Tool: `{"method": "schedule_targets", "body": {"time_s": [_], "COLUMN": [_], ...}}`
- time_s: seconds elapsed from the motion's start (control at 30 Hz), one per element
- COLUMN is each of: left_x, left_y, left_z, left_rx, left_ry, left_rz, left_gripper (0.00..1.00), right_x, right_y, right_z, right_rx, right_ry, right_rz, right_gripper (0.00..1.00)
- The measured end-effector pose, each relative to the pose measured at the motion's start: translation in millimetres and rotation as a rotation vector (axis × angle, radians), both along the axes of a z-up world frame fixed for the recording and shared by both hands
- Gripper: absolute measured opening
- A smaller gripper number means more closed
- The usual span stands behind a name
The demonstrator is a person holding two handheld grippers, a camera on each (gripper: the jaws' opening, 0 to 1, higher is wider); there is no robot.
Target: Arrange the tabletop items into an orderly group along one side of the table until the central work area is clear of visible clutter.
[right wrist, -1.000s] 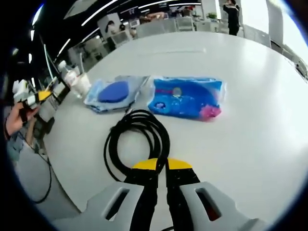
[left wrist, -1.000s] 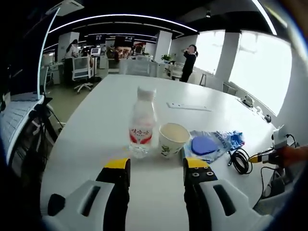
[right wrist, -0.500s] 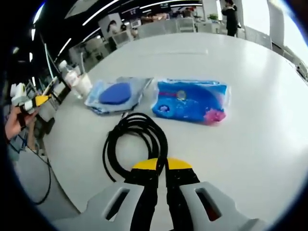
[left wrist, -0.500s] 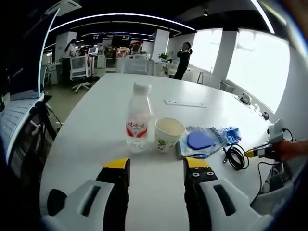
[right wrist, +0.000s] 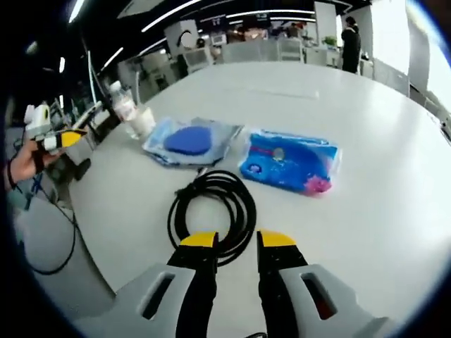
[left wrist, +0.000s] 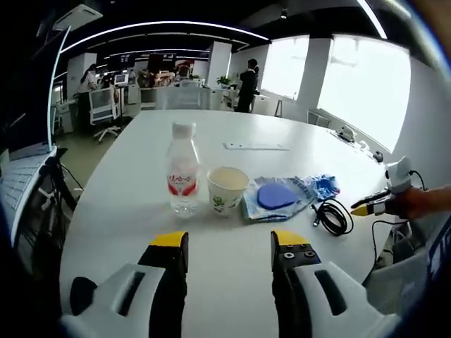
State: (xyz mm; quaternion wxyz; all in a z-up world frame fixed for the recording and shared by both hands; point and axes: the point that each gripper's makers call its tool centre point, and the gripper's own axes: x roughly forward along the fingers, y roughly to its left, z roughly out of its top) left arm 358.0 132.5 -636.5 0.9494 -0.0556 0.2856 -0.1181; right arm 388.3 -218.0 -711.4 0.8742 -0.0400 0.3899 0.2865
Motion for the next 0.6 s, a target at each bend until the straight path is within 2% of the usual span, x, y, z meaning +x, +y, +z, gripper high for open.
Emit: {"method": "schedule_targets", "body": {"time_s": [0.07, 0.13, 0.47, 0.6], "left_x": [-2.8, -5.1, -11.1, -14.8], "left_y": [-2.6, -5.2, -9.5, -12.7], "left_z": [0.2, 0.3, 6.6, 10.1], "left_rx": [-0.004, 0.004, -0.001, 0.006], "left_ry": [0.000, -0.002, -0.019, -0.028], "left_rz": [-0.007, -0.020, -0.042, -0.063], "left_gripper": [0.48, 0.49, 0.52, 0.53], "right_x": [-2.3, -9.1, -28.0, -31.8], "right_y": [-3.9, -3.7, -14.5, -14.2], "right_z": [8.8, 14.5, 50.7, 69.2], "right_rx": [-0.029, -0.018, 0.007, 0.008], "right_ry": [-0.055, -0.060, -0.143, -0.219], "right_rz": [0.023, 0.036, 0.033, 0.057], "right_gripper": [0.29, 0.35, 0.40, 0.53]}}
